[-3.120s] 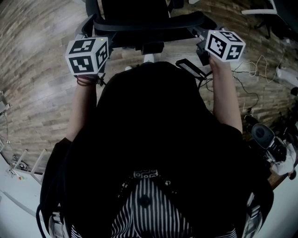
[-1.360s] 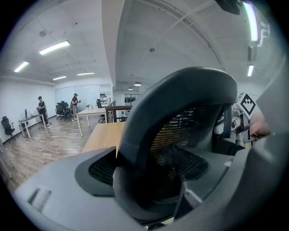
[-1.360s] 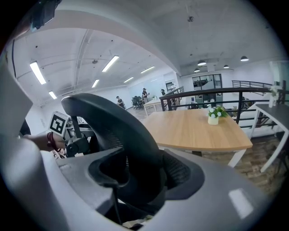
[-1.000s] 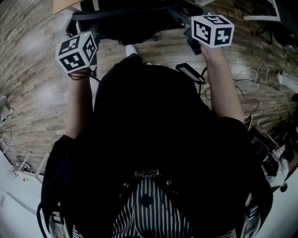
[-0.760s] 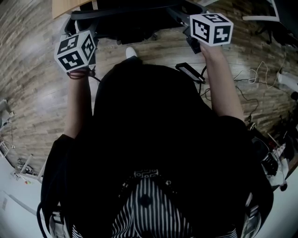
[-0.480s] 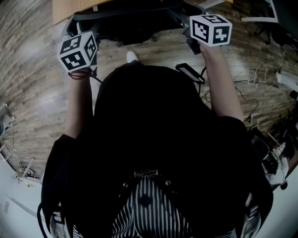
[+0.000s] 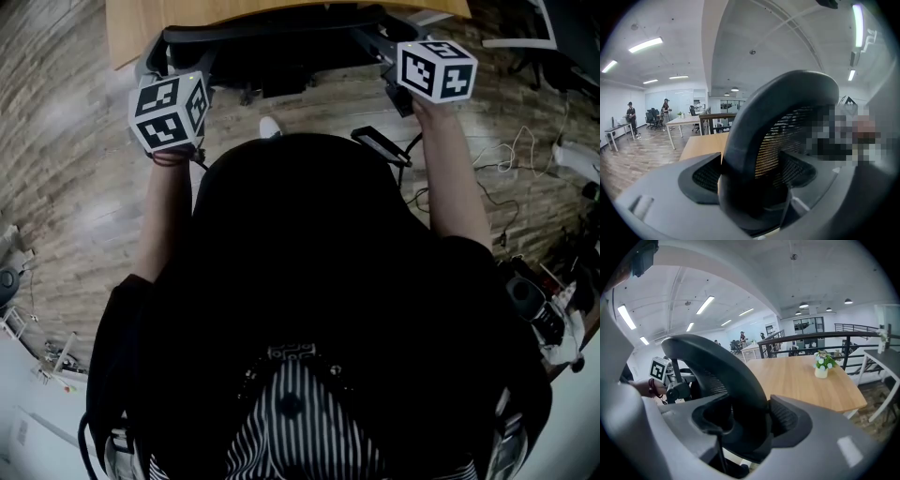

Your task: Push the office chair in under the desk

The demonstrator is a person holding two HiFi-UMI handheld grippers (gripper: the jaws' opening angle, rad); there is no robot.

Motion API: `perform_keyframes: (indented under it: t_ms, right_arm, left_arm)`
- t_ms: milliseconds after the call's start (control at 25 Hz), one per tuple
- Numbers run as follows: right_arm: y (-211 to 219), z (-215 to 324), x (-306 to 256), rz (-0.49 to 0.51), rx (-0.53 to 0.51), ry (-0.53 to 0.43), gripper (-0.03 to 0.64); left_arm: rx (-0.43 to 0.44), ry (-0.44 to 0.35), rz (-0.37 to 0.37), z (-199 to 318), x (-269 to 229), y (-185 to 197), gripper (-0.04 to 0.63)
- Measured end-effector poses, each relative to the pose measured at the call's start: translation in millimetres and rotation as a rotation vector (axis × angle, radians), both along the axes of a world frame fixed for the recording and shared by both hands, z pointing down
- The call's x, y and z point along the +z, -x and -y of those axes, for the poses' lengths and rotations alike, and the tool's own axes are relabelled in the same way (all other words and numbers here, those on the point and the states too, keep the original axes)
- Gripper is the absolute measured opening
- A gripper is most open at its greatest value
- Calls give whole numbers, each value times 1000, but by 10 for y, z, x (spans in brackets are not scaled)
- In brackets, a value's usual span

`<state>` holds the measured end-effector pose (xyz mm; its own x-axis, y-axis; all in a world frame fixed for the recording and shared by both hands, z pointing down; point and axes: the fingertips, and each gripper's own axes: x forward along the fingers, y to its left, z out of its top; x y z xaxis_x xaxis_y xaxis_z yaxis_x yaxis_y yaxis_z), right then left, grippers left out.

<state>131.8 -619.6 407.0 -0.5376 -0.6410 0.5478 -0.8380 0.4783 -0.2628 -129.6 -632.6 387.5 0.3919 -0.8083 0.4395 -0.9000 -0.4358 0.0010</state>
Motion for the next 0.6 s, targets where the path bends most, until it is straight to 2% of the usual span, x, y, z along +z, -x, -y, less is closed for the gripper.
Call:
perform_keyframes:
  t_ms: [320, 600]
  right_arm:
    - [-63, 334, -7, 5, 56, -15, 262]
    - [-133, 658, -29, -16, 44, -14, 259]
  left_arm:
    - [52, -22, 1, 376, -14, -32, 374]
    - [51, -28, 16, 709, -60, -106, 365]
